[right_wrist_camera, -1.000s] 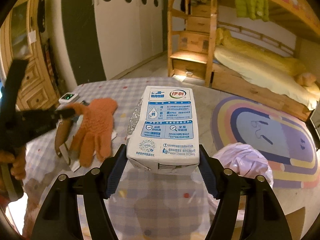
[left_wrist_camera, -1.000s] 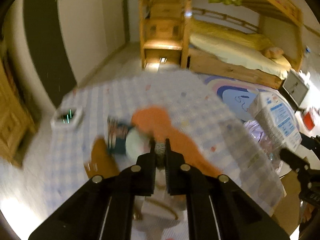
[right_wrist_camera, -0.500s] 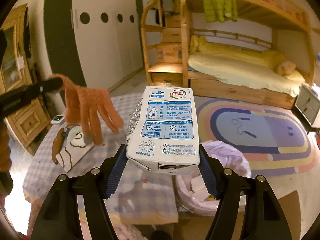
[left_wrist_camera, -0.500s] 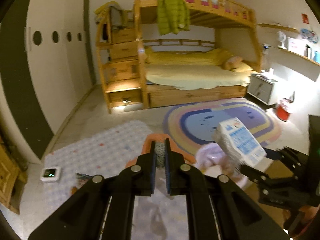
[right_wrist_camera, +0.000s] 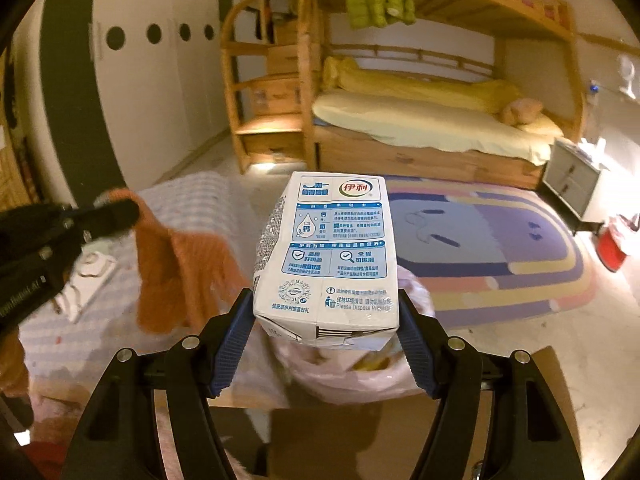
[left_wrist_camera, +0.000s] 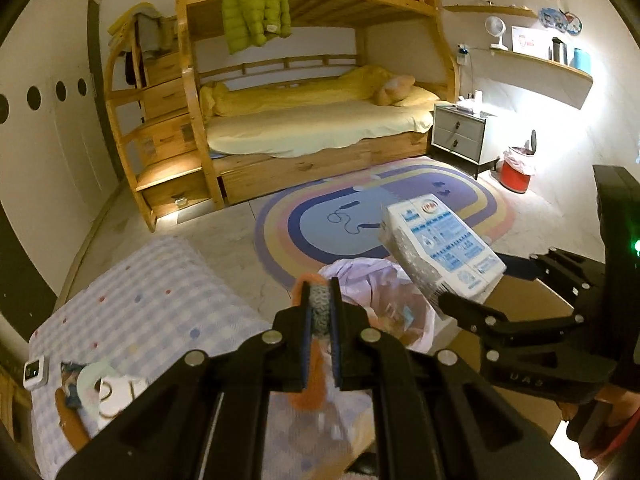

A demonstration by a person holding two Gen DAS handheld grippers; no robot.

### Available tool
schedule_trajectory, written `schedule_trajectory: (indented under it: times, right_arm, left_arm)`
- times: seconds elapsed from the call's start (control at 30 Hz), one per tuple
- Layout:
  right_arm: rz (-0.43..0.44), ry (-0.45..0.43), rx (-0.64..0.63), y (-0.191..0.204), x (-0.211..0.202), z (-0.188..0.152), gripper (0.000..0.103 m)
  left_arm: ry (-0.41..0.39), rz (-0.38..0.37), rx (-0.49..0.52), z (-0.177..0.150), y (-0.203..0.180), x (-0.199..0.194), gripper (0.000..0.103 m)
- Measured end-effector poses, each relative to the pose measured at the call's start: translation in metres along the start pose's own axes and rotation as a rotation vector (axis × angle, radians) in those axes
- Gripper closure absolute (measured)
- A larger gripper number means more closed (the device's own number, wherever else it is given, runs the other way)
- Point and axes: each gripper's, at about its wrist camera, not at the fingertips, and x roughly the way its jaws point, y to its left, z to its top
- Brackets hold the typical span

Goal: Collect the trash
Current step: 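Carry the carton and glove over the pink bin and open both tools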

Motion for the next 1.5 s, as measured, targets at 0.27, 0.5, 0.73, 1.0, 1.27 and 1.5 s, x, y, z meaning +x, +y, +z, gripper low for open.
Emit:
schedule_trajectory:
  times: [0.27, 0.5, 0.73, 1.0, 1.27, 1.5]
  right_arm:
    - [-0.047, 0.056, 0.017, -0.027, 0.048, 0.009, 0.031]
    - [-0.06, 0.036, 0.074, -0.04, 0.055, 0.011, 0.023]
    - [-0.067, 0.033, 0.108, -0.051, 0.045, 0.006, 0.023]
    - [-0.107, 0.001, 0.166, -0.073, 0.033, 0.009, 0.023]
    - [-0.126, -0.002, 0.187, -0.08, 0.028, 0.009, 0.023]
    - [-0.084, -0.015, 0.158, -0.058, 0.015, 0.011, 0.023]
  left_arm:
    - [0.04, 0.002, -0.035, 0.01, 0.007, 0.035, 0.097]
    - [0.072, -0.001, -0.034, 0.008, 0.006, 0.05, 0.097]
    - [0.084, -0.028, -0.006, 0.007, -0.01, 0.065, 0.097]
    - [0.066, -0.046, 0.029, 0.033, -0.029, 0.092, 0.094]
    - [0.041, -0.021, -0.026, 0.038, -0.017, 0.088, 0.048]
    - [0.089, 0.038, -0.097, 0.001, 0.017, 0.057, 0.048]
